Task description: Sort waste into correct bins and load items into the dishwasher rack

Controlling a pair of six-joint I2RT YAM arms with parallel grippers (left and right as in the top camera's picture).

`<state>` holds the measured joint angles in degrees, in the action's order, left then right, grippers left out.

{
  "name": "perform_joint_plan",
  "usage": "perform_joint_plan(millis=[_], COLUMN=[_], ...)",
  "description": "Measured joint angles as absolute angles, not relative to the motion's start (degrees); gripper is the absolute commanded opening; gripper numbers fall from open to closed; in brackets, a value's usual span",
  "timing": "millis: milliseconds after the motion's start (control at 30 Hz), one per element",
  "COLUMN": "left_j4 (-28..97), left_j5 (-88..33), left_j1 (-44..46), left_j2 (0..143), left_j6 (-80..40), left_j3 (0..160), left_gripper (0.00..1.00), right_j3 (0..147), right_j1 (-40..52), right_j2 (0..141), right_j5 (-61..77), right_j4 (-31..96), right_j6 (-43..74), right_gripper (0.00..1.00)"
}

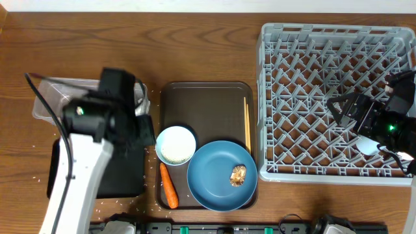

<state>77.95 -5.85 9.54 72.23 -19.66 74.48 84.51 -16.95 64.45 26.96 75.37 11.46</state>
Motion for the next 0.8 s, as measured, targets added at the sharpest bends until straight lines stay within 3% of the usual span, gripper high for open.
perform_joint_plan(millis=[400,800], left_j4=[62.74,49.63], left_j5=[-11.16,-12.73], left_j1=[24.03,25.61], left_j2=[55.53,62.15], left_j6=[-39.16,-45.01], left_j3=[41.89,30.61], left_gripper=[0.58,0.58], right_j3=[84.27,84.25], right_j1=[-16.95,-16.95], right_j2=[64.47,64.47], right_j5=[26.98,26.98], right_j4=[74.11,74.06], right_j6=[11.46,11.46], right_gripper=[0.96,0.96])
